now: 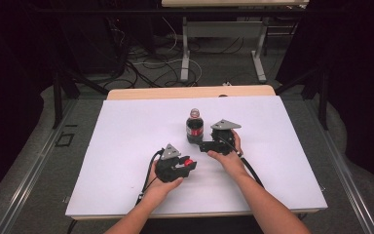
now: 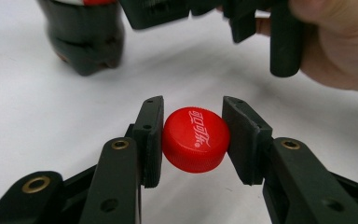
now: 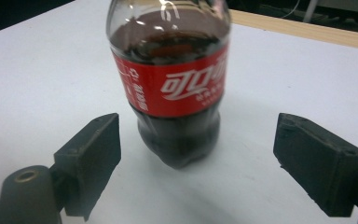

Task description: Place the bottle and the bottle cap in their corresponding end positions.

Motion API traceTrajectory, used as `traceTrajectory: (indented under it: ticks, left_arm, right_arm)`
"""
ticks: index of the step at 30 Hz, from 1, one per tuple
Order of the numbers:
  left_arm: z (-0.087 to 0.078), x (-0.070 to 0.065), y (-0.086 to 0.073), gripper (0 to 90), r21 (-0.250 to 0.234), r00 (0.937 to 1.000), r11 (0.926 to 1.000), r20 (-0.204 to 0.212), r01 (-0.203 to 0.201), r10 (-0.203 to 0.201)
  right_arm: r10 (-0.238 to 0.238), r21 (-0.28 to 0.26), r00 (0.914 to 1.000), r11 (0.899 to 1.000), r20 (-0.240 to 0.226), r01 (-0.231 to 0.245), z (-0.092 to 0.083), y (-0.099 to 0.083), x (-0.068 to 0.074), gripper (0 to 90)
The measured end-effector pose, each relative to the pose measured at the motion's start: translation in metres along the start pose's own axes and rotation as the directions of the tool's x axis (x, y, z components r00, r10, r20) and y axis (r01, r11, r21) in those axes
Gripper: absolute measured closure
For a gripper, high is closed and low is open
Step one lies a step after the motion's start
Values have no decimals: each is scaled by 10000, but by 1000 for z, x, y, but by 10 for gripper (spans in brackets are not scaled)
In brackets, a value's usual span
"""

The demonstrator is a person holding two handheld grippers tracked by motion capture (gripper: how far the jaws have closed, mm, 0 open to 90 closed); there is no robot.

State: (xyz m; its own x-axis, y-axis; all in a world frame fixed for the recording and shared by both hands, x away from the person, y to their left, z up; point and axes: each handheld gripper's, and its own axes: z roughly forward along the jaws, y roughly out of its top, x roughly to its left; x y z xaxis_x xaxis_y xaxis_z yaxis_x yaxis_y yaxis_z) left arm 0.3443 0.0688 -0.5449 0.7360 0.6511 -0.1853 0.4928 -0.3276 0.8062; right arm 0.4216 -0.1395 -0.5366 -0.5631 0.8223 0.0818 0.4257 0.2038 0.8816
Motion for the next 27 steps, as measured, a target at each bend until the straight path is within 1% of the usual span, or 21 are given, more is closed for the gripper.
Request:
traceTrajectory:
  ticks: [1,2,3,4,6,7,9,10,11,12,13,14,15,16,18,19,20,21,23,25,27]
  left_arm:
    - [4,-1,-1,605,21,10000,10000,-12,67,-67]
    - [7,-1,-1,604,138,10000,9999,-78,-57,58]
    - [9,-1,-2,604,203,9999,9998,-125,-38,40]
    - [11,0,-2,604,278,9999,9996,-126,-31,35]
    - [16,0,-3,603,315,9999,9995,-116,60,-56]
    - [18,1,-3,602,352,9999,9994,-161,-16,22]
    - [21,2,-3,600,482,9999,9988,-92,96,-92]
    - [23,2,-3,599,467,9999,9989,-145,22,-15]
    - [25,1,-3,597,506,10000,9987,-45,70,-67]
    - [26,1,-3,593,488,10000,9988,-14,11,-10]
    - [27,0,-4,588,582,10000,9983,53,66,-70]
    - [28,0,-4,578,653,10000,9978,-20,-65,67]
    - [29,-1,-5,565,736,10000,9973,12,-28,27]
    - [30,-1,-5,553,820,9999,9965,1,-132,132]
    - [28,-2,-5,515,905,9998,9958,-37,-166,170]
    - [27,-1,-4,493,847,9998,9962,-72,-193,200]
    - [25,-1,-4,473,769,9998,9970,-115,-122,131]
    - [23,0,-3,451,763,9999,9971,-96,-82,90]
    - [17,4,-1,420,638,9997,9980,-228,-40,54]
    - [9,8,1,379,465,9994,9986,-263,237,-225]
    - [0,15,2,348,270,9986,9990,-393,369,-358]
  right_arm:
    - [-60,11,10000,10000,46,60,-2,-1,-2,138]
    - [-54,44,10000,10000,70,54,-5,-2,-3,133]
    - [89,8,9999,10000,47,-89,-6,-4,-3,130]
    - [54,143,10000,9999,56,-55,-9,-5,-4,123]
    - [-36,122,10000,9999,64,35,-13,-7,-6,117]
    - [18,84,10000,10000,43,-18,-15,-8,-7,114]
    - [-13,52,9999,10000,106,12,-18,-9,-8,103]
    - [-42,71,9999,10000,143,41,-20,-9,-9,96]
    - [-83,129,9998,9999,164,81,-22,-10,-10,92]
    - [14,134,9998,9999,206,-17,-24,-10,-11,87]
    - [-88,165,9997,9998,216,85,-27,-11,-13,83]
    - [-56,156,9997,9999,252,52,-28,-11,-13,76]
    - [-98,241,9996,9997,249,92,-31,-11,-14,69]
    - [-88,232,9997,9997,226,83,-32,-12,-15,64]
    - [-40,307,9997,9995,241,32,-36,-12,-15,51]
    - [-123,293,9997,9995,216,117,-37,-13,-15,41]
    - [-142,274,9998,9995,166,137,-39,-14,-15,32]
    - [-196,370,9996,9991,196,189,-42,-14,-14,18]
    - [-285,380,9993,9989,229,276,-46,-15,-13,0]
    - [-437,333,9988,9985,239,429,-49,-16,-12,0]
    - [-486,284,9984,9985,285,478,-55,-18,-12,0]
